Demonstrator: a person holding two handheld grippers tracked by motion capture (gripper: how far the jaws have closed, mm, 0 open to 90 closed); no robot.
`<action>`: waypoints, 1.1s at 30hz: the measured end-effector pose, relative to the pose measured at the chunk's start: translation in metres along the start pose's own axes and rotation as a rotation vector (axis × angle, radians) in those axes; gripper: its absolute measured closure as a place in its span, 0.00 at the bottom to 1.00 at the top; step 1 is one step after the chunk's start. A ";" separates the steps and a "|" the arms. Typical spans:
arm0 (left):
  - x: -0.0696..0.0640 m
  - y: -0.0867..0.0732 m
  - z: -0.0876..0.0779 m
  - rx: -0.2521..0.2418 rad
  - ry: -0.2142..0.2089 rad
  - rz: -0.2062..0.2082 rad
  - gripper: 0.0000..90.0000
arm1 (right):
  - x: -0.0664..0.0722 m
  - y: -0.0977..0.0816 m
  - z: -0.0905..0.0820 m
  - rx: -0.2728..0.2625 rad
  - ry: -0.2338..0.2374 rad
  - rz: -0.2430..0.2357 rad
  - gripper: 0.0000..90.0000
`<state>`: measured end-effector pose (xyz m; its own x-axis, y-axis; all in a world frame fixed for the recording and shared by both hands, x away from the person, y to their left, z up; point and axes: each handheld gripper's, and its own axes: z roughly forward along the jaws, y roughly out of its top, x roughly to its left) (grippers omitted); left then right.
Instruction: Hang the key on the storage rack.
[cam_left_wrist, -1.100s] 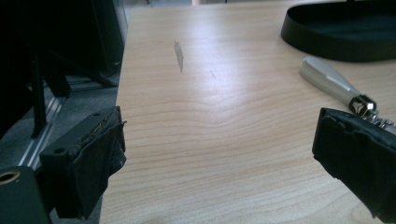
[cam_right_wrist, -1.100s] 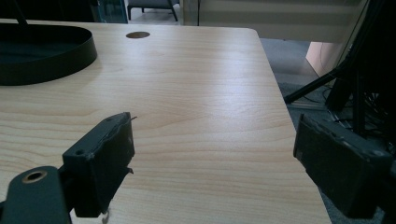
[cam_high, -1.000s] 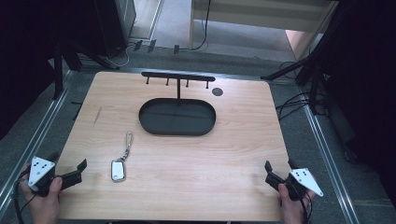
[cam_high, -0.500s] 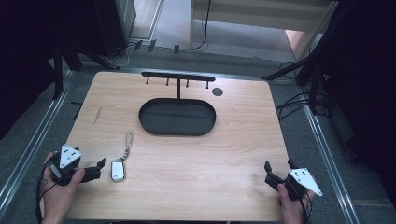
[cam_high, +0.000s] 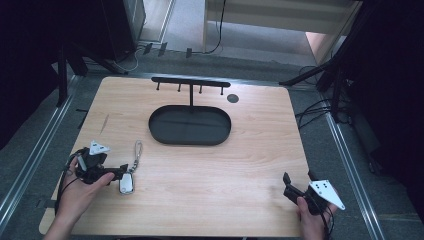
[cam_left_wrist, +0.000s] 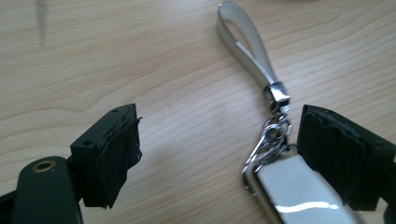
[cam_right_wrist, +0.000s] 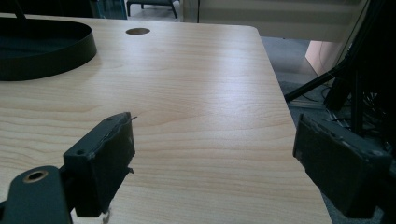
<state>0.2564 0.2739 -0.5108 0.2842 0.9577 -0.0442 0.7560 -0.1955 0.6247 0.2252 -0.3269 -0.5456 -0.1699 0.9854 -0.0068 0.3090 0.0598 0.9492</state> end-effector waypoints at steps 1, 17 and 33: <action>0.000 0.000 0.000 0.000 0.000 0.000 0.15 | 0.000 0.000 0.000 0.000 0.000 0.000 0.14; -0.030 0.035 0.022 0.187 -0.016 -0.047 0.57 | 0.000 0.000 0.000 0.003 0.006 0.001 0.14; -0.041 0.047 0.043 0.281 0.040 -0.051 0.91 | 0.000 0.000 0.000 0.003 0.010 -0.002 0.14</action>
<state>0.3053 0.2163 -0.5134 0.2223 0.9743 -0.0356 0.9041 -0.1923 0.3817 0.2256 -0.3270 -0.5455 -0.1800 0.9836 -0.0051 0.3114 0.0619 0.9483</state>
